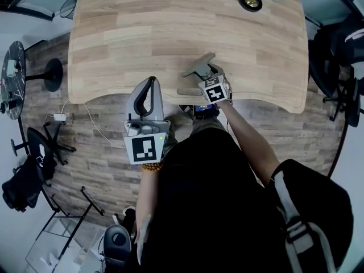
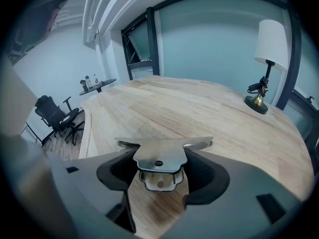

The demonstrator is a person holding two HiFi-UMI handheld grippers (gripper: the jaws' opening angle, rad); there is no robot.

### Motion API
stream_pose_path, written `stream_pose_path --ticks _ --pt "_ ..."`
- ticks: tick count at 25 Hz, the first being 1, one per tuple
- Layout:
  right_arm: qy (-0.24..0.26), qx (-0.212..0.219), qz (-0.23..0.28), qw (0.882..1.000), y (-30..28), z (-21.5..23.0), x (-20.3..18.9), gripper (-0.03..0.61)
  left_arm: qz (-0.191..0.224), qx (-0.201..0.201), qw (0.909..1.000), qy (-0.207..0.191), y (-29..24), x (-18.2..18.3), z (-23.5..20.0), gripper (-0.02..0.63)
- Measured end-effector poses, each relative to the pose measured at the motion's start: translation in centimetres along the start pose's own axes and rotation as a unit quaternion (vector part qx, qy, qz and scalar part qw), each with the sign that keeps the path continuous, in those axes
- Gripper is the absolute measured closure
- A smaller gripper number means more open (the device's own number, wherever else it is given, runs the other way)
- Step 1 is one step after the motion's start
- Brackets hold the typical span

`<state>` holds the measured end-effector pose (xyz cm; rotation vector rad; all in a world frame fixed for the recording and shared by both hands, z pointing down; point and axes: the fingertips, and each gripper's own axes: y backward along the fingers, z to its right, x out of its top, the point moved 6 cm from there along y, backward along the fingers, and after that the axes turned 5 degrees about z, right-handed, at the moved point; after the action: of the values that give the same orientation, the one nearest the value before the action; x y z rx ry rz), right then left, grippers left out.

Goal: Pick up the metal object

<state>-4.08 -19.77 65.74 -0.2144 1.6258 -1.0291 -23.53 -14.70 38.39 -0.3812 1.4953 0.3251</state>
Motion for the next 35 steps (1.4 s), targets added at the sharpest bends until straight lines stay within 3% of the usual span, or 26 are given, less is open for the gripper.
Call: stream_pose_path --ticks 18,35 --pt "0.013 0.010 0.035 0.999 1.7 0.3 2.9 0.293 0.014 -0.002 0.9999 -0.007 -0.8 0.7 0.1 0.594" --pt "0.016 -0.001 0.105 0.994 4.2 0.9 7.8 0.293 0.029 -0.004 0.9995 -0.007 -1.9 1.2 0.5 0.594"
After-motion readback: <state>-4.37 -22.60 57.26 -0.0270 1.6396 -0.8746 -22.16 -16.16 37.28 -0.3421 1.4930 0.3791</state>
